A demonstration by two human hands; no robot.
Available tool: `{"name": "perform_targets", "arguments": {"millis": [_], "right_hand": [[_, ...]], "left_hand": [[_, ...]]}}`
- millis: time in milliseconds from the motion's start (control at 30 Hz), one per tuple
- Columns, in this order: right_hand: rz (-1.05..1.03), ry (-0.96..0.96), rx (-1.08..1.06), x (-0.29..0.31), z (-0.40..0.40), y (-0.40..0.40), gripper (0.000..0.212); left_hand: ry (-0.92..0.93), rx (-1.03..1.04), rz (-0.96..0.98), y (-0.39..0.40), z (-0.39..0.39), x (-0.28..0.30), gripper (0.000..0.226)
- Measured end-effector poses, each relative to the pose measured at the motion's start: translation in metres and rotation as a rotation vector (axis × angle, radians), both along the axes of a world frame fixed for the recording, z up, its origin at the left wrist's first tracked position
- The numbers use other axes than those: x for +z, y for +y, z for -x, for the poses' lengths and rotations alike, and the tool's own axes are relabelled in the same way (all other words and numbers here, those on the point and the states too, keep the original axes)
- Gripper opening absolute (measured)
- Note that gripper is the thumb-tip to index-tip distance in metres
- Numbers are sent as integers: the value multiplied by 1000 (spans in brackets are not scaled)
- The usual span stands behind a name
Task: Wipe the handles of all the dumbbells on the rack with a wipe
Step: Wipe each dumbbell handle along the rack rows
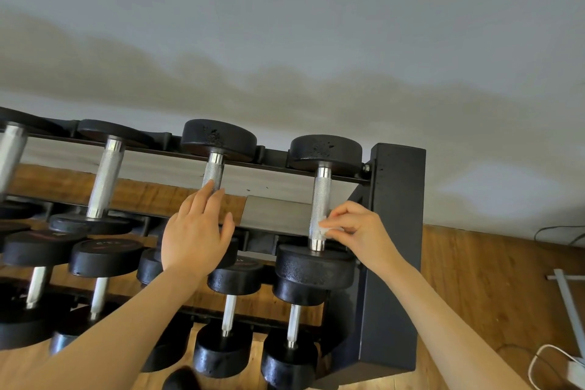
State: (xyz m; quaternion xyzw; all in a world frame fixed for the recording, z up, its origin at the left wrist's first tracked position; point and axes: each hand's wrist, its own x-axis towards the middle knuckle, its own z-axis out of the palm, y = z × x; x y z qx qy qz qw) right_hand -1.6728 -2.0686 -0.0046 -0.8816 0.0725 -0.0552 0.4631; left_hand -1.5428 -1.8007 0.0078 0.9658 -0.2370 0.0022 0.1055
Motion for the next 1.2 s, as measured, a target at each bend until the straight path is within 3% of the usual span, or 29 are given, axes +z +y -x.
{"name": "perform_targets", "arguments": {"millis": [200,433,600,833,1033,1200], "right_hand": [[-39,48,54,-4,10,7,19],[-216,-30,-235,-8,4,14,27],[-303,68,-134,-5,12,15,28],[-298,-17,-323,-4,-1,20,30],[-307,75,-264,-3,9,23,30],[-215,-71,-471,8,20,43,24]], "left_hand": [[2,2,-6,1,1,1,46],[5,-1,-7,0,0,2,45],[0,-5,-4,1,0,2,45],[4,-4,-17,0,0,3,45],[6,-5,-11,-1,2,5,45],[4,-4,10,-1,4,8,45]]}}
